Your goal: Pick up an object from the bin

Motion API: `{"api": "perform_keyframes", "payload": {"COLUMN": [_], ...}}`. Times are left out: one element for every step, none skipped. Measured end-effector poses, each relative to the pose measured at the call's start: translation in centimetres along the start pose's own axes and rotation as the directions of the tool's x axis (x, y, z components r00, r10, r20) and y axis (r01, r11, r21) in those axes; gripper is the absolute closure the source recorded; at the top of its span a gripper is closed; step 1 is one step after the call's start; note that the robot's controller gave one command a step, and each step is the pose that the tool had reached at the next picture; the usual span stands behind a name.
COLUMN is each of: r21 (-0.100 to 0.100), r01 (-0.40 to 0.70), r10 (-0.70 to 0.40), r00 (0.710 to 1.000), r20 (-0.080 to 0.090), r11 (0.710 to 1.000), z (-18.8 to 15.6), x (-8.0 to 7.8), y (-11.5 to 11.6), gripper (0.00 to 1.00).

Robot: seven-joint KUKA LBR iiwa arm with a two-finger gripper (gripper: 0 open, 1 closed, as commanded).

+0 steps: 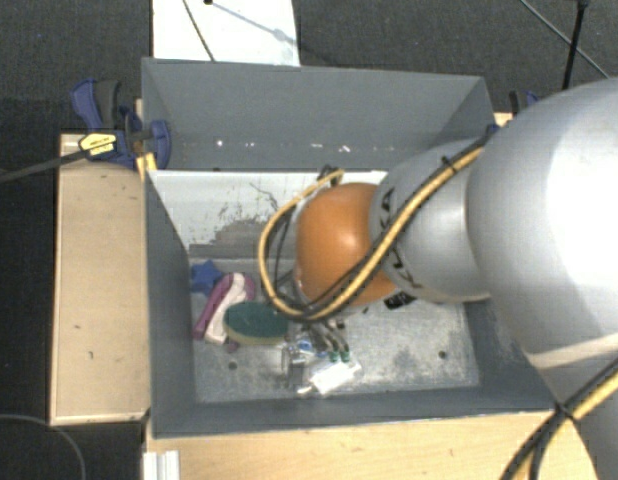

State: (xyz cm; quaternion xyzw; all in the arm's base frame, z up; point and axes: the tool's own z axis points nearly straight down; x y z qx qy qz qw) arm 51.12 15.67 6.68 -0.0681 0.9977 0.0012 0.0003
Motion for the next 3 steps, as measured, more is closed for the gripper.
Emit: {"api": "perform_keyframes", "payload": {"r21": [0.0, 0.001, 0.0], "r01": [-0.011, -0.017, -0.028], "r10": [0.011, 0.017, 0.028], "r00": [1.0, 1.0, 1.0], "r20": [0.004, 0.009, 0.009], "r11": [1.0, 1.0, 1.0], "z": [-0.4, -11.7, -20.1], "x": [-0.1, -0.5, 1.0], "y": [-0.2, -0.2, -0.8], "gripper": [1.0, 1.0, 1.0]}}
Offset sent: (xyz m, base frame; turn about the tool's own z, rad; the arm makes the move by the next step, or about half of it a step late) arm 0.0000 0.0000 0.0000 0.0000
